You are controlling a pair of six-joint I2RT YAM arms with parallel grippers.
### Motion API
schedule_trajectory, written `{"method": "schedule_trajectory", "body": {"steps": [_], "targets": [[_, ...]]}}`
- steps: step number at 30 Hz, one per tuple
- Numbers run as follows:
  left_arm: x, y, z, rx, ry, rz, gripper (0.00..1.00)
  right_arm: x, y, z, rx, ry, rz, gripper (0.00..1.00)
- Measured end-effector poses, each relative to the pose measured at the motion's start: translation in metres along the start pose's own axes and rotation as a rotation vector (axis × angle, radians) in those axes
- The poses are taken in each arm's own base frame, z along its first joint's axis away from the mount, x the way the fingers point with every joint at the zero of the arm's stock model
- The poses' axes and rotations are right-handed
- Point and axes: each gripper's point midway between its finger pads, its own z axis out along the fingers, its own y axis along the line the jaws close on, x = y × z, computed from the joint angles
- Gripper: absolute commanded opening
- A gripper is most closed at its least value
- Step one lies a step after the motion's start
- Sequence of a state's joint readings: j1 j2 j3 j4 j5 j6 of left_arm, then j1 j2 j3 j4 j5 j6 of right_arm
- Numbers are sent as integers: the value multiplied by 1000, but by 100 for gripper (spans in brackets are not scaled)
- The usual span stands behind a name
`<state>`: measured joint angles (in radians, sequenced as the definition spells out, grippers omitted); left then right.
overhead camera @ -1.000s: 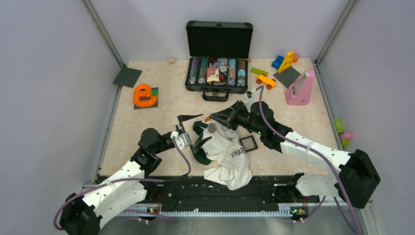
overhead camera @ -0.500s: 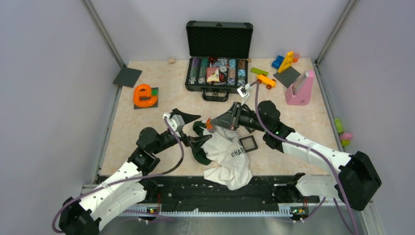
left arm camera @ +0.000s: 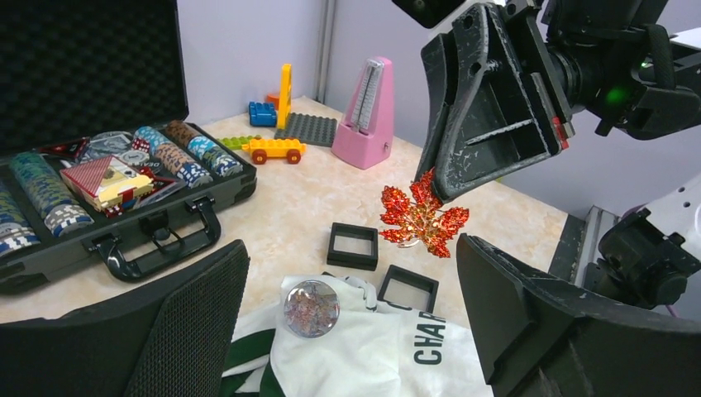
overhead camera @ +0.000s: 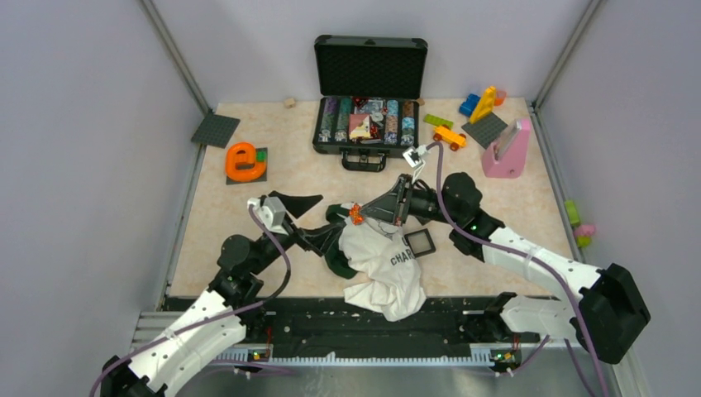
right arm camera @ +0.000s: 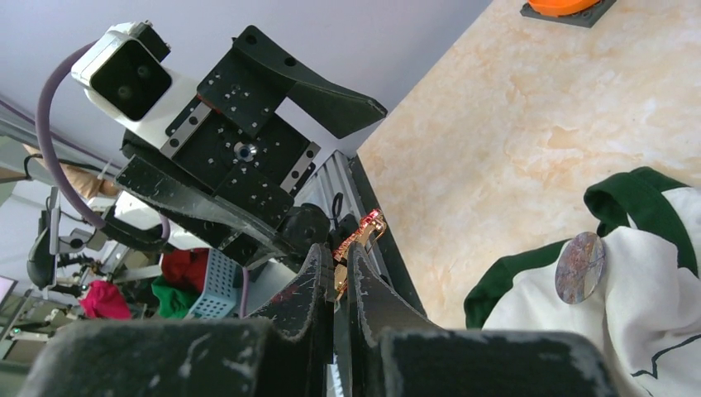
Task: Remove the brooch from the garment
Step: Close the brooch.
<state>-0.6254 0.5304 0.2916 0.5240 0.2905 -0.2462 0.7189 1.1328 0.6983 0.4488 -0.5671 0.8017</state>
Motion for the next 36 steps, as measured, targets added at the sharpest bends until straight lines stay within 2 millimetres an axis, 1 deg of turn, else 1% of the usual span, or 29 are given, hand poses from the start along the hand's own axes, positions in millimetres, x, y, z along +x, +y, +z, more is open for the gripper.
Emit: {"method": "schedule_trajectory", "body": {"steps": [4, 7, 12, 17, 21, 26, 30, 36], "targets": [[-2, 1, 1, -7, -19, -12, 99, 1, 0, -1, -4, 5, -8, 0], [-1, -5, 2, 40, -24, 24, 99, 2, 1, -1, -12, 14, -11, 0], [12, -22, 4, 187, 17, 145, 98, 7, 7, -3, -41, 46, -12, 0], [25, -28, 7, 265, 45, 225, 97, 14, 13, -5, -76, 81, -11, 0], [31, -30, 9, 302, 52, 264, 96, 17, 17, -6, -101, 101, -7, 0], [29, -36, 10, 350, 35, 301, 93, 14, 25, -6, -132, 94, 5, 0], [27, -41, 11, 384, 23, 322, 92, 8, 31, -2, -170, 77, 27, 0], [25, -46, 11, 419, 12, 332, 91, 10, 29, 4, -197, 79, 64, 0]]}}
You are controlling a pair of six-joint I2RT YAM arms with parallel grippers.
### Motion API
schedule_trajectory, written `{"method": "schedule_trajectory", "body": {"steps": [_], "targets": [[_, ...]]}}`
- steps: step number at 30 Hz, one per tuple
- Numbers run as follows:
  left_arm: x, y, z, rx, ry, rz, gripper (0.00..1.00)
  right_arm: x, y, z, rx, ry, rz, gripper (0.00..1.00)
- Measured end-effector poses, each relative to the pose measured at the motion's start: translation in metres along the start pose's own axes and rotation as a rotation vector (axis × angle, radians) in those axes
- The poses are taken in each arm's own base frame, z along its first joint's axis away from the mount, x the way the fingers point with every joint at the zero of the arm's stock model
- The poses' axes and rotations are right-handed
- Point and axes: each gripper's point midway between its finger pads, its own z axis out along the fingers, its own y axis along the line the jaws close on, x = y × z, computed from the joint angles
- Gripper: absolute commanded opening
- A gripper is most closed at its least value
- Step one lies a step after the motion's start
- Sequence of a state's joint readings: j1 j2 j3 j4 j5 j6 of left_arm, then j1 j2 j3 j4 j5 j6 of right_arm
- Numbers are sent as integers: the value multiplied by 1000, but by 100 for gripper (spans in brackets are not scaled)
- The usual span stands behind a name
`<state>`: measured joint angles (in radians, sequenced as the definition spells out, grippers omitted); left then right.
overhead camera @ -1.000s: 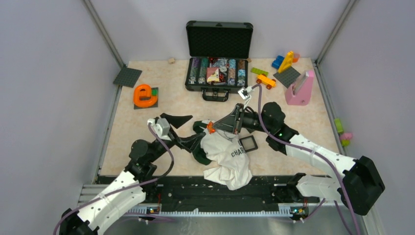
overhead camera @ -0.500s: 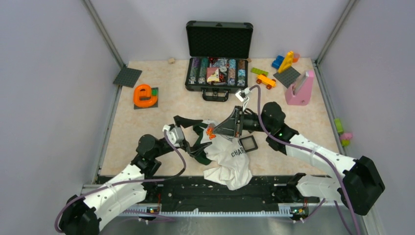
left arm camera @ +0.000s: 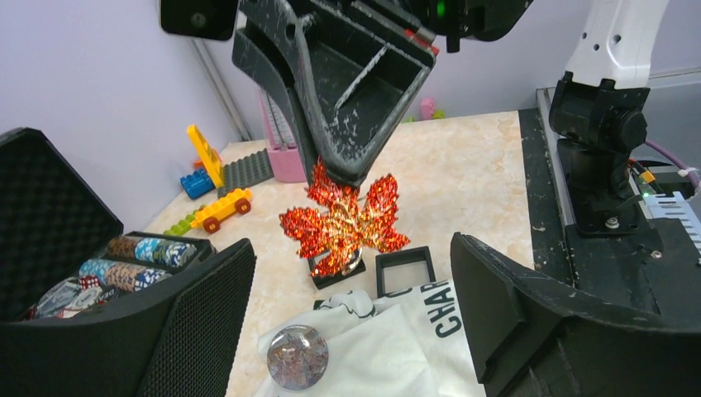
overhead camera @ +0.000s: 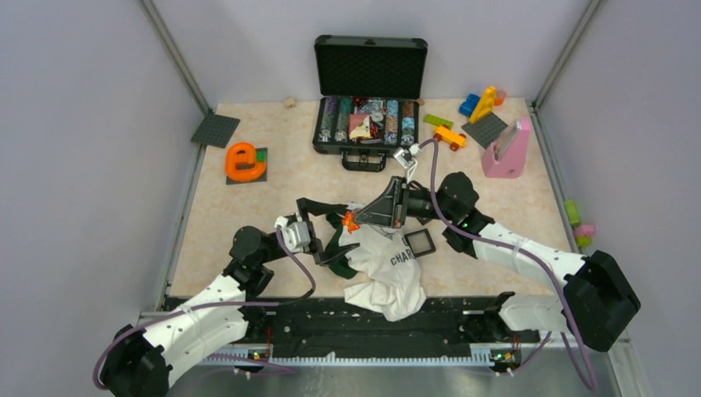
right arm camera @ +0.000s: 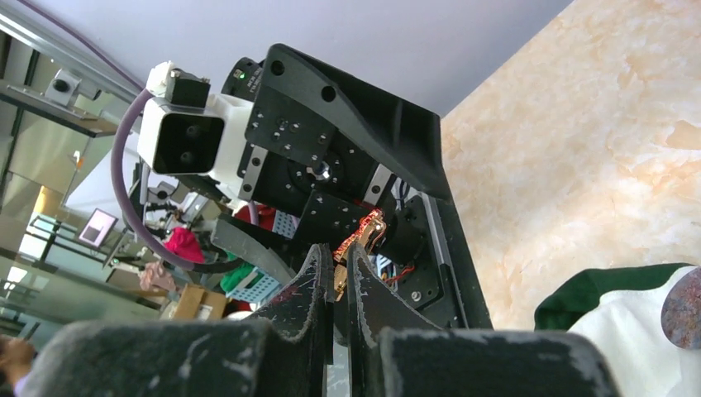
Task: Remove the brooch from the garment
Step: Close the brooch.
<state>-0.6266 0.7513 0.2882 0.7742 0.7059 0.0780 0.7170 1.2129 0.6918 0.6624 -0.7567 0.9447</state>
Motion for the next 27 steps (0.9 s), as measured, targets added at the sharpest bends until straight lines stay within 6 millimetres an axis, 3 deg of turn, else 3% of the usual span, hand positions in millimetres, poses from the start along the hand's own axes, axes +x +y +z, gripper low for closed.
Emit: {"method": "schedule_trajectory", "body": {"steps": [14, 19, 27], "targets": [[-14, -4, 4, 37, -55, 6, 83, 2, -2, 0, 2, 9, -11, 0], [-16, -4, 4, 36, -63, 2, 73, 4, -1, 1, -1, 12, -12, 0], [-17, -5, 4, 36, -63, -1, 72, 4, -1, 2, 0, 11, -12, 0]]}}
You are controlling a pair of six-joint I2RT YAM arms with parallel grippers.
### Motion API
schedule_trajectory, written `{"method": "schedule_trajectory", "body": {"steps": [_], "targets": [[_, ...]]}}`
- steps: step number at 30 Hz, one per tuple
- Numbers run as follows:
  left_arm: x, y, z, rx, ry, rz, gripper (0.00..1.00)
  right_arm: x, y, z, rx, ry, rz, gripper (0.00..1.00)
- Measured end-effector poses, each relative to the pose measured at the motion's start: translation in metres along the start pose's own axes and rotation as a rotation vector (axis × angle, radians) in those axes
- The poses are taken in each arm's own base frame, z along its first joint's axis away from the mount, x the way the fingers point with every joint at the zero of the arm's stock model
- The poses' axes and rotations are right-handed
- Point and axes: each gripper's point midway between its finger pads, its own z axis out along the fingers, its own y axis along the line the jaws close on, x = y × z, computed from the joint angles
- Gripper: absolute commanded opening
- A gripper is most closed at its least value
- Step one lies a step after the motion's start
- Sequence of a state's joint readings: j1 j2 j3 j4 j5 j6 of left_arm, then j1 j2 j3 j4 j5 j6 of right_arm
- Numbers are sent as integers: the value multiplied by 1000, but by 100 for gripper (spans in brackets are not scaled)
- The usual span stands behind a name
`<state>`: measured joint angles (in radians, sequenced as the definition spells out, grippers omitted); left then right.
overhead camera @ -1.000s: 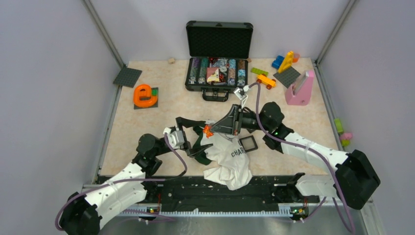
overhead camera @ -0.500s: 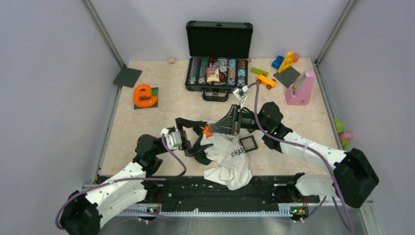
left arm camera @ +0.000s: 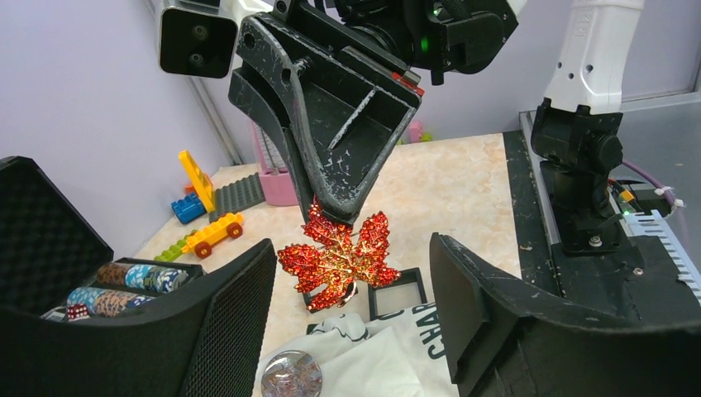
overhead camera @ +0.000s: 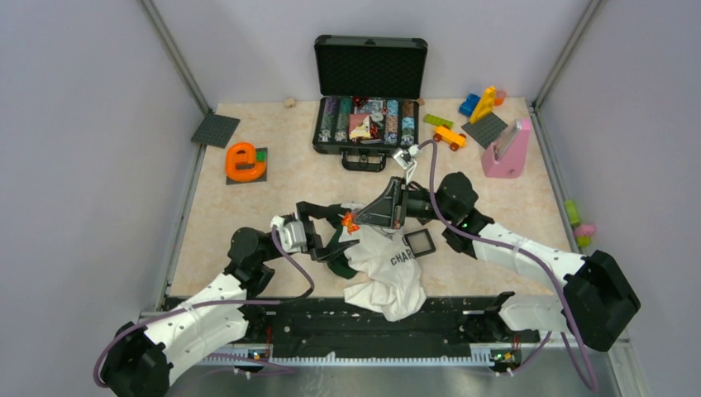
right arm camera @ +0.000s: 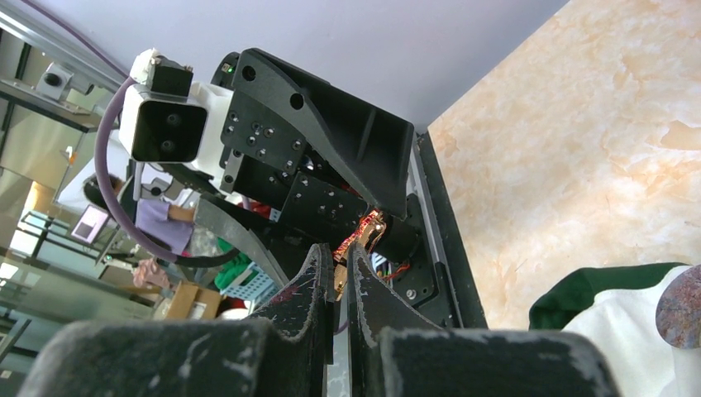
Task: Remove the brooch from the garment
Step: Close the brooch, then move the clothes to the center of the board.
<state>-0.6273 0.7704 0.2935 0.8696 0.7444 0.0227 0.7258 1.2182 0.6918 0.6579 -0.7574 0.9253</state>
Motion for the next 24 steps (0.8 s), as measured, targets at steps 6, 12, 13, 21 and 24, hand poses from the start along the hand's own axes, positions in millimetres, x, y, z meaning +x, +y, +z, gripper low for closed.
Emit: {"method": "schedule_trajectory", "body": {"steps": [6, 12, 13, 21, 24], "targets": [[0, 0, 0, -1, 0, -2, 59, 2, 1, 1, -4, 4, 1, 1], [0, 3, 0, -19, 4, 0, 47, 2, 1, 1, -3, 4, 0, 15], [1, 4, 0, -22, 5, 0, 45, 2, 1, 1, -2, 3, 0, 19], [3, 6, -2, -40, 19, -1, 39, 2, -6, 1, 28, -4, -7, 51], [3, 10, -3, -64, 27, 4, 39, 3, -13, -2, 70, -3, -8, 56]]}}
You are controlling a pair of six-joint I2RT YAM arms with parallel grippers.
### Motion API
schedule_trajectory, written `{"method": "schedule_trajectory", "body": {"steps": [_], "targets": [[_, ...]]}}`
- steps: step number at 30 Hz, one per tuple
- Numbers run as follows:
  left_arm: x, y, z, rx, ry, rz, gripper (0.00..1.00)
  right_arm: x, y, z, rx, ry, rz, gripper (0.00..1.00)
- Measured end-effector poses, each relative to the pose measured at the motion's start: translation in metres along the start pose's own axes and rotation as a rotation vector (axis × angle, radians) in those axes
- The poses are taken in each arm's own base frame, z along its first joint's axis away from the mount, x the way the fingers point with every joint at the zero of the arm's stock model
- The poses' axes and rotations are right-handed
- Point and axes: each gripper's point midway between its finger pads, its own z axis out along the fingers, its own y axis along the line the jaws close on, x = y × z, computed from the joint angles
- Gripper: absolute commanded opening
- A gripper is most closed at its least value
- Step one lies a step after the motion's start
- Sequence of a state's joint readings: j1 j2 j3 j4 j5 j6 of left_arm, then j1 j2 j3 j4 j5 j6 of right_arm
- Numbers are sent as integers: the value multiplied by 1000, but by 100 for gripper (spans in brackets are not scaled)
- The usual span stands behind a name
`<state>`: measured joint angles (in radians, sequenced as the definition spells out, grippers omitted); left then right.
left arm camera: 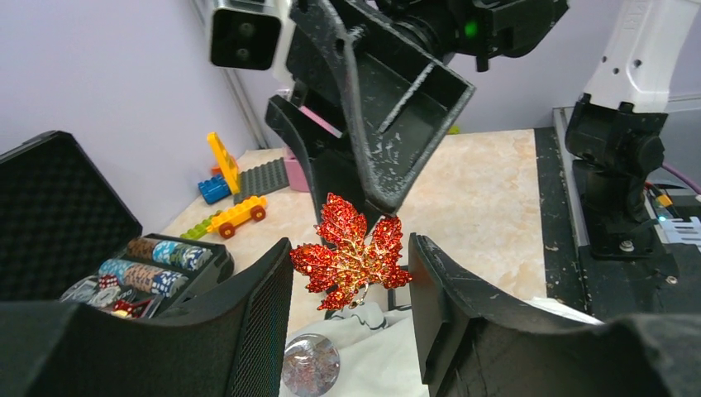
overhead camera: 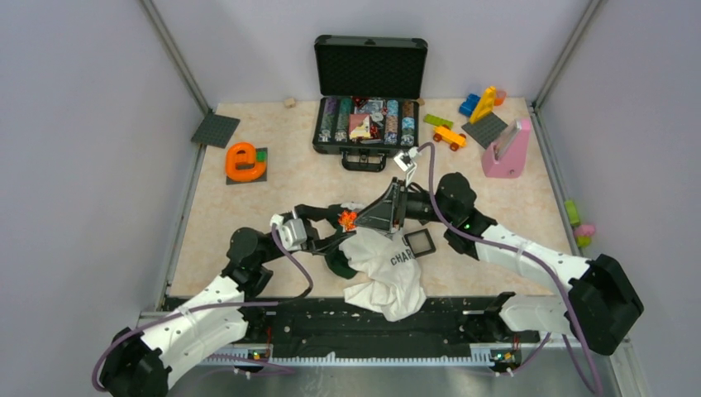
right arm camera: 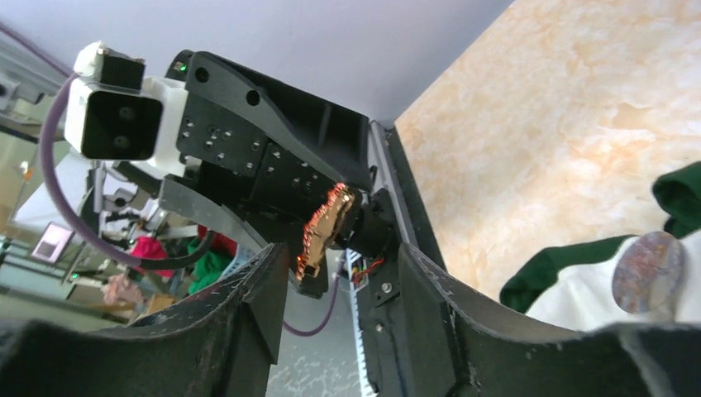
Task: Remove the brooch from the garment
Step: Move the clothes to the center of the board.
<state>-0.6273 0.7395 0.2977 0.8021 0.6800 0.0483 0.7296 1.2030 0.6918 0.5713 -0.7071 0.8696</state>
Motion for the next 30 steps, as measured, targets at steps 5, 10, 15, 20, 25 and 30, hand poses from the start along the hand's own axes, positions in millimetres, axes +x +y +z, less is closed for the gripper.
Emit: {"method": "schedule_trajectory", "body": {"steps": [5, 10, 15, 20, 25, 30], "targets": [[-2, 9, -4, -64, 7, 5, 38, -3, -17, -14, 138, -30, -43, 78], [1, 15, -16, -147, 27, -6, 38, -3, -38, -39, 326, -53, -124, 85], [10, 18, -30, -223, 54, -37, 38, 26, -86, -62, 566, 35, -187, 84], [9, 22, -41, -294, 57, -73, 38, 65, -140, -76, 735, 171, -194, 78], [5, 25, -51, -355, 55, -94, 38, 90, -182, -68, 807, 263, -186, 65], [11, 27, -60, -396, 85, -119, 38, 95, -215, -16, 785, 306, -189, 50]]}}
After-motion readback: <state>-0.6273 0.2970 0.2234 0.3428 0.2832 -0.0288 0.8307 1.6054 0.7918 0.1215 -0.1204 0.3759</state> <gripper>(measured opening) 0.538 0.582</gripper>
